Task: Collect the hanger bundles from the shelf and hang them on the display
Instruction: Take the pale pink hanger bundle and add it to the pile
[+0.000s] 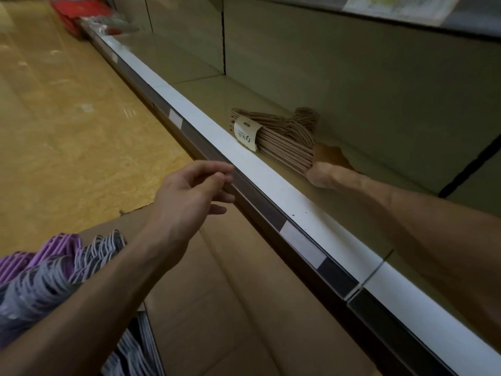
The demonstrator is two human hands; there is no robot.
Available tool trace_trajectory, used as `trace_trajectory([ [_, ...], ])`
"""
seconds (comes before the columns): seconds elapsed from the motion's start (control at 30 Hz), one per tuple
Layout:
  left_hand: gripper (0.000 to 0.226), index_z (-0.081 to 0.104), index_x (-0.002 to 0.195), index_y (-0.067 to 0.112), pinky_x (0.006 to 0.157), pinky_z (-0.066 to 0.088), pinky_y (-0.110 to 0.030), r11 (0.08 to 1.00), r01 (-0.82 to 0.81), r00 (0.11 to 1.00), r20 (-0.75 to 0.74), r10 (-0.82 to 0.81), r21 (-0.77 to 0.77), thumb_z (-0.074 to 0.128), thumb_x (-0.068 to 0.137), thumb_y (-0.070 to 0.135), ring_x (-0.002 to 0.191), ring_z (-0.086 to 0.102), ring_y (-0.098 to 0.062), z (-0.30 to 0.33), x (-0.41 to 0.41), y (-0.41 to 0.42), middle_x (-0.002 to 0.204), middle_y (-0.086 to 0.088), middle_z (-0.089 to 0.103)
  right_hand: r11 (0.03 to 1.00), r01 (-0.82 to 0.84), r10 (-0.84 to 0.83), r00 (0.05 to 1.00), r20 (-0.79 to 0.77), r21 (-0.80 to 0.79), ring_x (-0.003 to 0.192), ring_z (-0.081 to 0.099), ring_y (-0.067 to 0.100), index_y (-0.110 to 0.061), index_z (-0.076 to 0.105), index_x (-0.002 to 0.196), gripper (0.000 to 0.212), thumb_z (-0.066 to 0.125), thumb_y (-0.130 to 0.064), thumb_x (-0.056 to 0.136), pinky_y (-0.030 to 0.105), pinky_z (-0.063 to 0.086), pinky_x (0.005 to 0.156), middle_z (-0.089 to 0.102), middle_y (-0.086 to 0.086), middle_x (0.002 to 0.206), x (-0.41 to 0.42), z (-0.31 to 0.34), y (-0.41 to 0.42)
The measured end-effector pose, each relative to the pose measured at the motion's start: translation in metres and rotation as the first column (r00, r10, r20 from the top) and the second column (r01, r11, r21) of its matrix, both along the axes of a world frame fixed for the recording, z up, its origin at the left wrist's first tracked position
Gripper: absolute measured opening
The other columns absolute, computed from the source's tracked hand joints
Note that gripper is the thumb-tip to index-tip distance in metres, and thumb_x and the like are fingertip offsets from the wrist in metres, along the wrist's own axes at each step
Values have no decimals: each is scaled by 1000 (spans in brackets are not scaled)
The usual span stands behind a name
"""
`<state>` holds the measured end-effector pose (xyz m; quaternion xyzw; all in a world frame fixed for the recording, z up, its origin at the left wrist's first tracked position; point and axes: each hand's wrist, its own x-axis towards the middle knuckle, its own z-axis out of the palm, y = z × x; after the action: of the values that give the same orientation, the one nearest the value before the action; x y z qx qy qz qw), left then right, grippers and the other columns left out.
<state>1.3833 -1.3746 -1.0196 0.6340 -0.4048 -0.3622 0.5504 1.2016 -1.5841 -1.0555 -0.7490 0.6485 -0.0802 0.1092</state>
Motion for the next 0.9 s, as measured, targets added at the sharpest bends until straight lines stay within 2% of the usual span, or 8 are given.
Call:
trace_trajectory([
  [0.13,19,70,107,24,73,59,-30,998,41,999,12,-42,46,53,100,18,87,71,-15,5,-2,17,102,3,68,1000,13,-12,997,77,-23,109,64,35,-5,57,125,34,60,-12,92,27,50,78,62,17,124,-9,17,23],
  [0.27,18,70,108,23,75,59,-32,991,77,996,29,-80,105,55,99,20,88,71,-16,12,1,31,104,2,67,997,3,11,983,185,-76,98,66,32,-10,61,115,25,62,-13,90,31,55,78,67,13,110,-17,29,49],
  [0.37,17,68,110,24,73,59,-30,991,55,998,18,-57,119,55,99,23,90,71,-17,20,3,36,106,1,68,999,-6,22,948,317,-49,89,64,23,-17,62,107,16,63,-16,91,26,47,73,68,6,102,-20,36,70],
  [0.5,26,62,122,21,77,59,-35,989,4,993,-121,14,149,59,98,31,98,69,-22,28,10,40,114,-2,67,993,-106,121,878,464,-58,91,66,17,-19,60,104,16,67,-10,92,28,54,78,68,1,101,-16,46,108],
  [0.57,40,57,129,17,82,59,-40,985,-11,967,-251,55,175,64,94,36,103,68,-25,31,13,42,119,-5,64,987,-134,160,846,509,-87,88,68,14,-23,60,97,16,68,-10,92,20,53,73,68,-5,95,-11,49,127],
  [0.67,57,51,134,17,86,58,-50,979,-62,894,-425,141,194,71,87,43,110,63,-32,36,18,46,130,-10,54,973,-196,230,811,539,-122,81,69,9,-30,57,84,24,70,-11,91,13,50,65,67,-14,84,1,55,152],
  [0.77,55,49,121,23,91,51,-65,979,-160,748,-631,206,130,78,79,44,120,54,-44,45,26,54,131,-13,43,956,-258,291,776,559,-139,81,68,8,-27,60,87,19,71,-12,89,20,54,69,70,-11,88,15,61,175],
  [0.9,97,39,137,20,75,52,-72,925,-376,542,-796,271,59,92,57,35,103,66,-42,60,48,58,120,-16,65,926,-330,374,721,584,-185,77,64,-1,-24,60,85,15,71,-16,88,19,51,67,70,-13,81,30,62,204],
])
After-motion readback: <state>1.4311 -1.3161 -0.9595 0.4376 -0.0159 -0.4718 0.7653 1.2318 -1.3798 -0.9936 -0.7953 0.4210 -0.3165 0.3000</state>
